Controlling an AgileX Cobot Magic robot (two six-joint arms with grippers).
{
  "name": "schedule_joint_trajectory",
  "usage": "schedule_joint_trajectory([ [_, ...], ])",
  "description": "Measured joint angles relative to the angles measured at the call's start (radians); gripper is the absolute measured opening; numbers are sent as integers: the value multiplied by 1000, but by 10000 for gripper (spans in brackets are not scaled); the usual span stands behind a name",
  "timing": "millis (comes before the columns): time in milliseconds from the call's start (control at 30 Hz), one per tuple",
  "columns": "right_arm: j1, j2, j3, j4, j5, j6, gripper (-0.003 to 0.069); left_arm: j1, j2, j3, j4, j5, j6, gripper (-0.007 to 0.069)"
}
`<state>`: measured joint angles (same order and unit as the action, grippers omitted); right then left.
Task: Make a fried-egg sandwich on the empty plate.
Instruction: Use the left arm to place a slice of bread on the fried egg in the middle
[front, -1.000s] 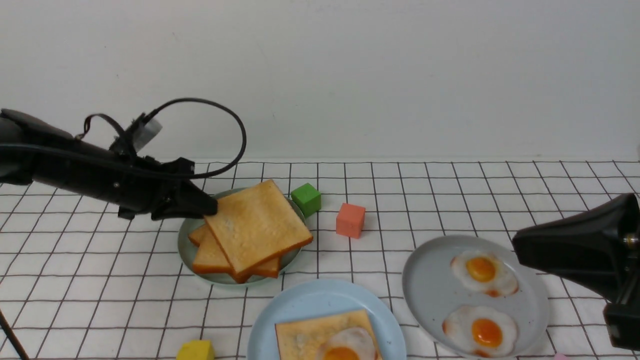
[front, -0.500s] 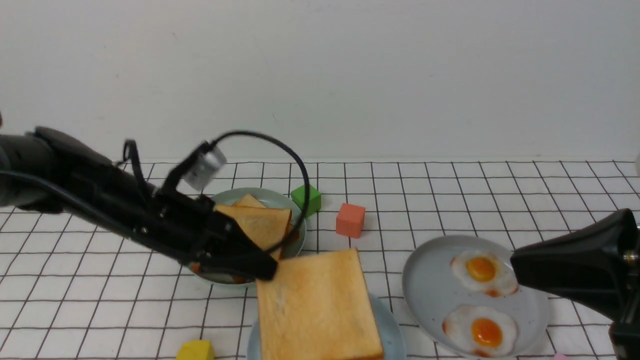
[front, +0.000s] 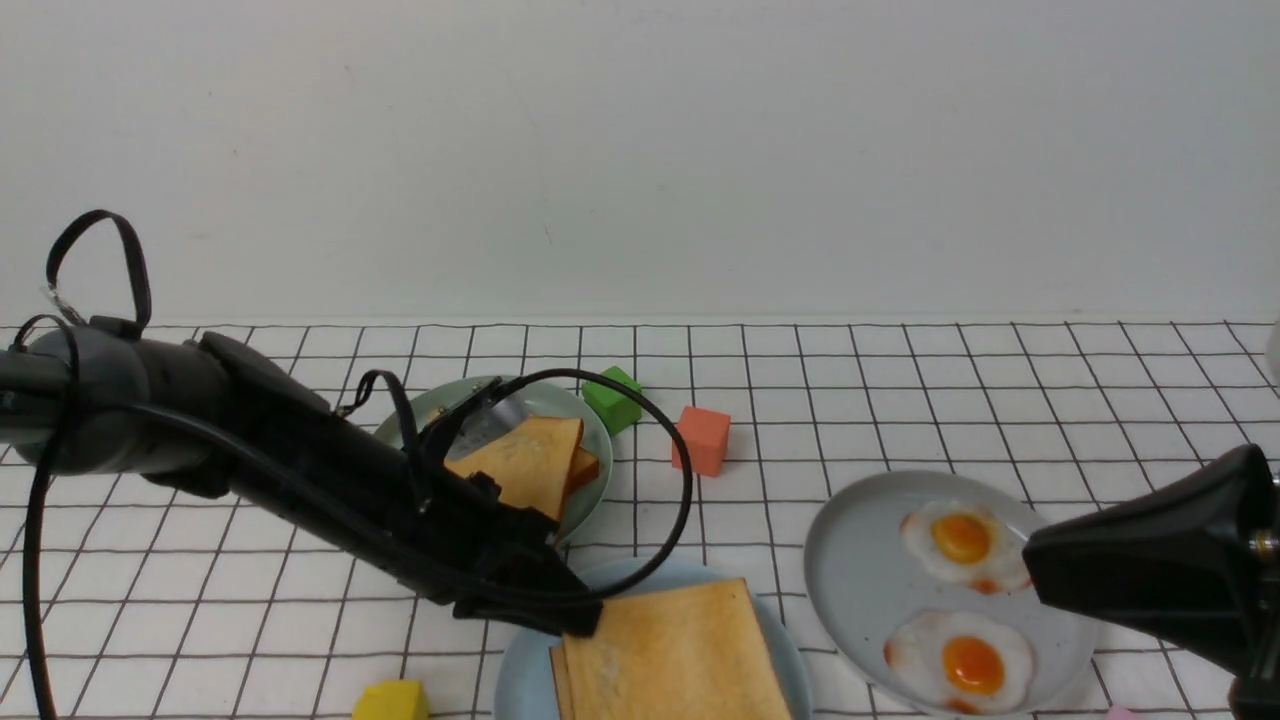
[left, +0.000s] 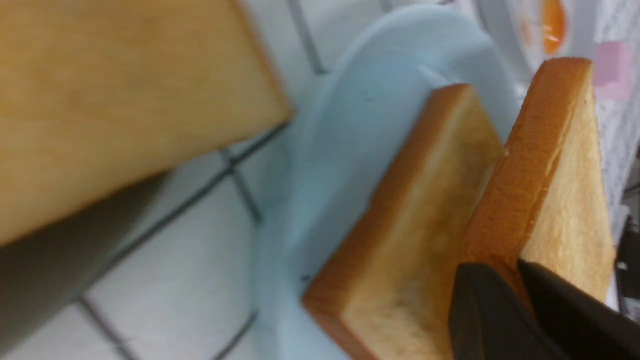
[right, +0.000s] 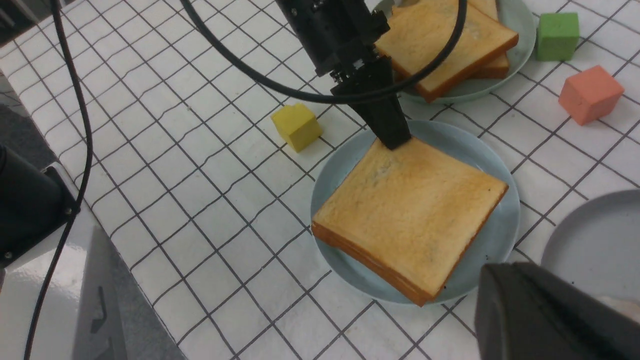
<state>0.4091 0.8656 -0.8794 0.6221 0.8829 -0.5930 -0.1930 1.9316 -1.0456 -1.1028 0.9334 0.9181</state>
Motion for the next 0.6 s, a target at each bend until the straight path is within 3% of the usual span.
schedule_joint_trajectory([
  [133,0,0,0,-1,21,1,27,2,0,0,27,2,-22,92],
  [267,0,0,0,-14,20,19,38,2,-13,0,61,8,-66,183],
  [433,0,0,0,-55,2,93,50,2,-72,0,123,14,-147,374],
  [467,0,0,0,-62,2,104,50,2,-74,0,123,14,-152,382],
  [600,-16,-3,0,-157,2,272,61,2,-121,-33,239,56,-289,526],
])
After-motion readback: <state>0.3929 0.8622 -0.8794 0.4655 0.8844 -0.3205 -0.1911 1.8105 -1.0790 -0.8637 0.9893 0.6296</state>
